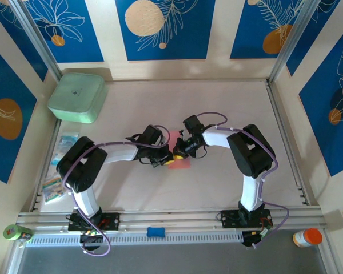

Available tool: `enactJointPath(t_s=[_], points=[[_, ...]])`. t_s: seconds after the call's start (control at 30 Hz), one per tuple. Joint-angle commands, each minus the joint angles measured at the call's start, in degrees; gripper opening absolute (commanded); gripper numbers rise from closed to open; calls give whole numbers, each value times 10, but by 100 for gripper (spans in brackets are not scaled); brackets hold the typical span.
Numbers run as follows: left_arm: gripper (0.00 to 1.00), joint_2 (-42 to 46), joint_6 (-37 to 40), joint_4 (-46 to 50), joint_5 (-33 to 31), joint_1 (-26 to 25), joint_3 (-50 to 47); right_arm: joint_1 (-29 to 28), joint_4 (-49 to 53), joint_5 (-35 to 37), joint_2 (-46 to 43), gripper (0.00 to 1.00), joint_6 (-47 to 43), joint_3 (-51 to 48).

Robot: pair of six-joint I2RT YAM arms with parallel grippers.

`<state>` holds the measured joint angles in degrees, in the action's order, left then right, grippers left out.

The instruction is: Fold a paper plane with a square sheet of paper (pick it up from the middle)

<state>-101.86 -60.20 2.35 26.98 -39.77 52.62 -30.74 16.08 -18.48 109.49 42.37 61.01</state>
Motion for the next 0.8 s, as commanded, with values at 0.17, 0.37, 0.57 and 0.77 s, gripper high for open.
enactJointPath(t_s=[0.17, 0.37, 0.57, 0.77], points=[[1, -11, 12, 26, 4, -9, -15, 5, 35, 30, 29, 0, 2, -2], [1, -15, 25, 47, -11, -10, -15, 5, 34, 30, 31, 0, 4, -3], [0, -18, 42, 72, -27, -10, -17, 6, 35, 31, 31, 0, 5, -4], [0, -4, 63, 120, -41, -11, -18, 7, 36, 33, 31, 0, 6, -4]])
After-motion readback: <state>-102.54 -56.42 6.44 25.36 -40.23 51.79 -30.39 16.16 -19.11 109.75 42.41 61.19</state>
